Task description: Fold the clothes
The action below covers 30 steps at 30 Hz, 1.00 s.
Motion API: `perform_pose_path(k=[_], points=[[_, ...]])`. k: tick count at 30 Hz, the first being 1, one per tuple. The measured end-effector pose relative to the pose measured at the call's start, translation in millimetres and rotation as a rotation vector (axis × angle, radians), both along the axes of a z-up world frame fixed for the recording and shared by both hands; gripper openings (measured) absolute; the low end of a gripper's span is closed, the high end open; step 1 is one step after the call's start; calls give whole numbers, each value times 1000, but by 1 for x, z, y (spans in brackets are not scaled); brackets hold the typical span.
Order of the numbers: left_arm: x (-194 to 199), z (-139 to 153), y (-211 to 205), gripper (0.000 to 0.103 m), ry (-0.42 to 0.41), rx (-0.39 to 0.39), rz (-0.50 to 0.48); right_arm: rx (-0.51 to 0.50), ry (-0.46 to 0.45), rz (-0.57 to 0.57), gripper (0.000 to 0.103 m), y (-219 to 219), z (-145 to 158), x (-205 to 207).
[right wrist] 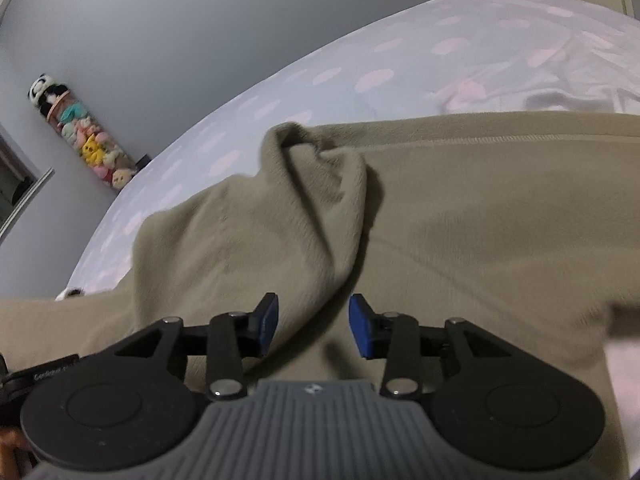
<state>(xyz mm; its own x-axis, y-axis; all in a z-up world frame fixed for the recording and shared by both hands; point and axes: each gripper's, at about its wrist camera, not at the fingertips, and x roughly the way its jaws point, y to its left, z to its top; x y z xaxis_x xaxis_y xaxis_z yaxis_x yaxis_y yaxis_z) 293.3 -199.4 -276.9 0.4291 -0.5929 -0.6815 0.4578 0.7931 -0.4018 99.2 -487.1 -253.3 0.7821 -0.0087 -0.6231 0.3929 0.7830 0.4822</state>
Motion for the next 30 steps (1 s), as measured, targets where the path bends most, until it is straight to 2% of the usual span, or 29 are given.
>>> perform_pose_path(k=[4,7,12,15,17,21,24,27,30], points=[[-34,19,17,23,-24,22,-30,-10,31,34,46,19,15,-25],[-58,33,31,23,-41,43,-12,-6,47,39,47,30,26,-44],[-90,57,57,24,-69,82,67,-1,71,62,47,50,38,-73],[-107,71,74,28,-80,110,119,-14,93,87,47,64,42,-89],[-115,78,88,30,-91,108,144,-31,107,102,54,74,43,-98],[-125,93,115,47,-131,93,198,-95,138,131,58,94,47,-114],[-126,108,137,49,-162,80,246,-161,166,137,60,105,45,-125],[-118,120,164,61,-199,80,322,-263,184,123,60,113,42,-134],[-111,133,191,69,-236,80,398,-317,175,98,62,117,38,-142]])
